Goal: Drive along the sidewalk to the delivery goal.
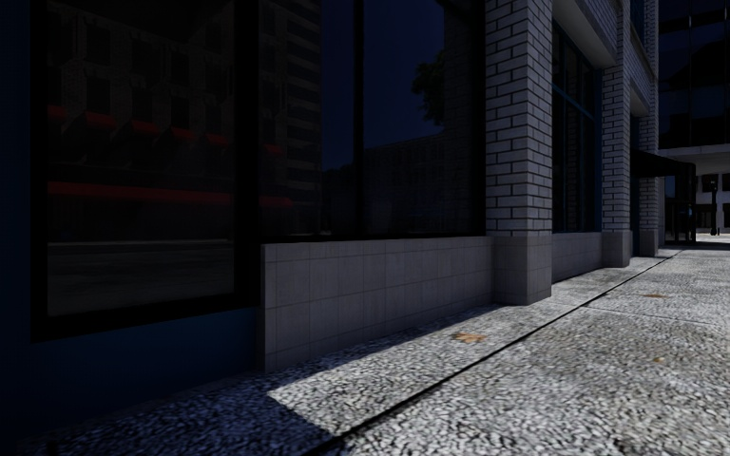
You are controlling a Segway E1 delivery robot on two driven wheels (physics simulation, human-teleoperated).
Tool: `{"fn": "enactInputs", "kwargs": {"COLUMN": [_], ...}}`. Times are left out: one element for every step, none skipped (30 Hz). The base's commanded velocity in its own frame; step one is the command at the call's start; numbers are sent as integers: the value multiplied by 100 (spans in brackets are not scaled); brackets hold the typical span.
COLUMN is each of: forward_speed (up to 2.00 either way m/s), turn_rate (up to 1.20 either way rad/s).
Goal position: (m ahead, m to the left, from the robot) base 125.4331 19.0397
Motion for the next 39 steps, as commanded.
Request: {"fn": "enactInputs", "kwargs": {"forward_speed": [0, 0, 0, 0, 0, 0, 0, 0, 0, 0, 0, 0, 0, 0, 0, 0, 0, 0, 0, 0, 0, 0, 0, 0, 0, 0, 0, 0, 0, 0, 0, 12, 12, 26, 30, 31, 31, 31, 31], "turn_rate": [0, 0, 0, 0, 0, 0, 0, 0, 0, 0, 0, 0, 0, 0, 0, 0, 0, 0, 0, 0, 0, 0, 0, 0, 0, 0, 0, 0, 0, 0, -11, -33, -33, -46, -49, -50, -50, -50, -50]}}
